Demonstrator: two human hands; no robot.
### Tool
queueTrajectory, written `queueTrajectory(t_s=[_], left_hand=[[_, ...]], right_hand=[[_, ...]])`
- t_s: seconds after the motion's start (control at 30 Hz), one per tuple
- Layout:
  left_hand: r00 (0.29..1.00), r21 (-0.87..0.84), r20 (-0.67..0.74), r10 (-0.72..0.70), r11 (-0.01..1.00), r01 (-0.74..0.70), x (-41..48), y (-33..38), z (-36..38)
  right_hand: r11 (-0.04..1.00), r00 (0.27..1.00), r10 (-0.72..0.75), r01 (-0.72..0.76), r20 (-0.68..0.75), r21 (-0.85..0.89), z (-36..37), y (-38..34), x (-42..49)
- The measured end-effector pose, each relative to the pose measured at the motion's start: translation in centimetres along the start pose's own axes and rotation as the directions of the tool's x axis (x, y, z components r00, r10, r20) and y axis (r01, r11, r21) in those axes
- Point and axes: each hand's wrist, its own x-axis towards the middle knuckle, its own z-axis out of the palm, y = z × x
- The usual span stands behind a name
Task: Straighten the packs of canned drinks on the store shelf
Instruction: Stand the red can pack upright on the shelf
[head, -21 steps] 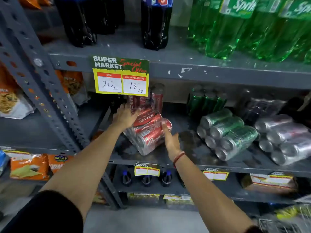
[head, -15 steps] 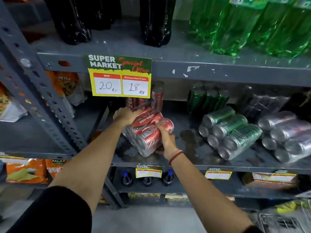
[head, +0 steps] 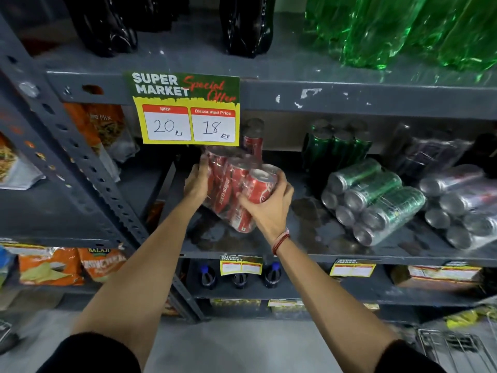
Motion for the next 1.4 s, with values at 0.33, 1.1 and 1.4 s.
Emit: queueTrajectory(t_s=[0.33,1.1,1.4], left_hand=[[0.994,-0.395,0.112,0.009,0.918,0.037,-2.9,-1.2,-0.2],[0.968,-0.485,-0.243,-0.057,0.872,-0.07,-10.8,-2.5,4.8],[0.991,-0.487,0.036,-0.129,0.864,0.13,-4.4,-1.8,-1.2]], right_hand=[[0.972,0.983,-0.183,0.18,0.0,-0.153,2.0,1.8,-3.8],[0.961,0.985,0.038,-0.082,0.167,0.263,-0.4,1.5,-3.5],[0.963,0.995,-0.072,0.051,0.072,0.265,3.3,0.1,-10.1]])
